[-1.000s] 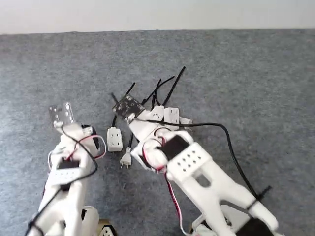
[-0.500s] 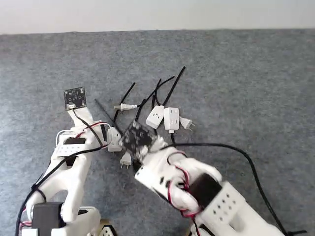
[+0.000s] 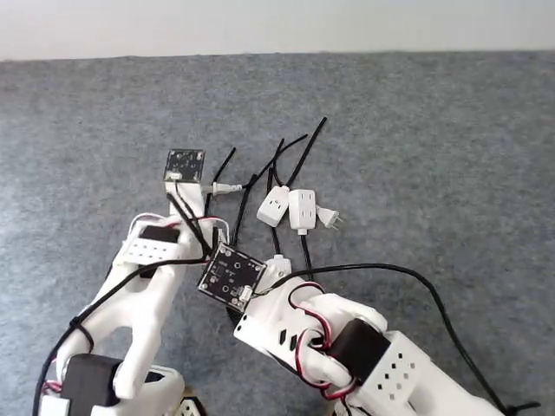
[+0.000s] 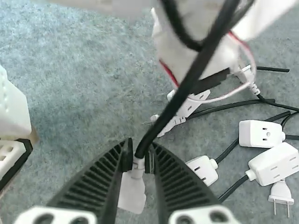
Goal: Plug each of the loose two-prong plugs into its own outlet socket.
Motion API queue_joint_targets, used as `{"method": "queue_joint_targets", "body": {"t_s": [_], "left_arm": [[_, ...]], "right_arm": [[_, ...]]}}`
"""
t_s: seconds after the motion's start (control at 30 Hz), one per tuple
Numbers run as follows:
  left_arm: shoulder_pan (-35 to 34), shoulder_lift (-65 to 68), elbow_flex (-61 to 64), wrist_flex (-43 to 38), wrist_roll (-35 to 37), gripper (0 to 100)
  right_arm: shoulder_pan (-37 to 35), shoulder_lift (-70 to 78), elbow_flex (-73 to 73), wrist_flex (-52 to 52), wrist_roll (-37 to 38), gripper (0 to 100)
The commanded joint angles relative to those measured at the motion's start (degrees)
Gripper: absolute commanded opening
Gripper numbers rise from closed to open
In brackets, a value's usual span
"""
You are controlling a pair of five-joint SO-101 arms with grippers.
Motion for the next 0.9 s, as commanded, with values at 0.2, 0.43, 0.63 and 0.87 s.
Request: {"method": "queue_joint_targets", "body": {"t_s": [0.2, 0.43, 0.63, 0.87], "left_arm": [[7.82, -4.13, -4.18, 5.36, -6.95, 2], [14.07, -18.11, 2.15, 5.36, -11.43, 2], [16.79, -29.27, 7.96, 5.27, -12.84, 2], [18.37, -30.33, 8.48, 5.01, -12.75, 2]], "right_arm": [[-0.48, 0.66, -0.53, 0.57, 3.52, 0.8], [-0.40, 0.13, 0.79, 0.48, 5.10, 0.8], [-1.80, -0.04, 1.14, 1.98, 6.59, 0.8], [-2.42, -5.49, 3.16, 2.24, 6.77, 0.8]]}}
